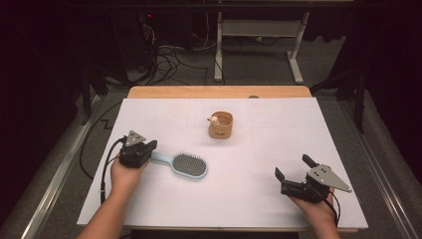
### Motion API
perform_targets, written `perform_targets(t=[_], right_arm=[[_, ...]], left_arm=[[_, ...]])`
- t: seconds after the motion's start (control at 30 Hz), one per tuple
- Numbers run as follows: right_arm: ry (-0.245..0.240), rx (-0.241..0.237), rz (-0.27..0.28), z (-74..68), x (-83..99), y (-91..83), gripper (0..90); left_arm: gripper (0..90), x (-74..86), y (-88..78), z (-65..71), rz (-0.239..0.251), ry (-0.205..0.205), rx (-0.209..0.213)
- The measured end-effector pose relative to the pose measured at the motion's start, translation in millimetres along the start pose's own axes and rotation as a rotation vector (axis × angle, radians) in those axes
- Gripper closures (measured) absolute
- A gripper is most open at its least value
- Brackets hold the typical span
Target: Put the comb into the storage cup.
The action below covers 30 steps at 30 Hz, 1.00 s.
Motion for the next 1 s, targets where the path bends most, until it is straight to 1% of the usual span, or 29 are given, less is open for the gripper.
perform_targets(t=[0.07, 0.1, 0.13, 0.2, 0.23, 0.27, 0.33, 0.43, 0.47, 0.57, 0.67, 0.73, 0.8, 0.9, 1.0], right_arm=[[0.006, 0.0, 0.001, 0.0, 0.0, 0.8, 0.2], [0.001, -0.004, 0.0, -1.0, 0.1, 1.2, 0.2], [0.001, -0.004, 0.0, -1.0, 0.1, 1.2, 0.2], [0.001, -0.006, -0.004, -1.3, 0.7, 1.6, 0.2], [0.001, -0.005, -0.005, -1.1, 0.9, 1.8, 0.2], [0.003, -0.004, -0.007, -0.9, 1.2, 2.0, 0.2], [0.003, -0.005, -0.007, -0.9, 1.3, 2.0, 0.2], [0.002, -0.006, -0.003, -1.1, 0.6, 1.3, 0.2], [0.003, -0.006, -0.002, -1.1, 0.5, 1.1, 0.3], [0.002, -0.005, -0.002, -1.1, 0.4, 1.1, 0.3], [0.001, -0.005, -0.003, -1.4, 0.5, 1.3, 0.2], [0.001, -0.004, -0.003, -1.7, 0.2, 0.9, 0.3], [0.001, -0.002, -0.003, -1.8, 0.2, 0.7, 0.3], [0.0, -0.001, -0.004, -2.0, 0.2, 0.8, 0.3], [0.0, -0.001, -0.005, -2.2, 0.0, 0.9, 0.3]], left_arm=[[90.0, 4.8, 10.0, -1.5, -0.05, 0.022, -0.021], [90.0, 8.4, 14.5, -2.0, -0.086, 0.044, -0.035], [90.0, 10.8, 17.4, -2.1, -0.103, 0.072, -0.056], [90.0, 10.9, 18.8, 0.5, -0.121, 0.089, -0.056], [90.0, 11.8, 19.6, 3.3, -0.141, 0.1, -0.042], [90.0, 13.3, 20.6, 5.4, -0.157, 0.11, -0.039], [90.0, 17.4, 21.6, 7.1, -0.186, 0.133, -0.05], [90.0, 18.9, 17.2, 8.9, -0.198, 0.14, -0.043], [90.0, 20.1, 14.3, 10.3, -0.201, 0.158, -0.043], [90.0, 25.3, 5.5, 12.6, -0.206, 0.175, -0.031], [90.0, 31.9, -3.5, 13.1, -0.192, 0.164, -0.023], [90.0, 37.0, -9.8, 13.6, -0.193, 0.164, -0.032], [90.0, 41.1, -15.2, 15.7, -0.184, 0.16, -0.025], [90.0, 48.7, -25.2, 20.8, -0.183, 0.173, -0.015], [90.0, 54.5, -33.8, 26.2, -0.175, 0.172, -0.014]])
Point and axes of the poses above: each handheld gripper's, and its own axes: y roughly forward along the jaws, x roughly out of its underside, z roughly to its right, the point moved 8 cm from there along y, roughly forward along the jaws, and after that the axes turned 11 degrees about -x, right-handed, at the moved point
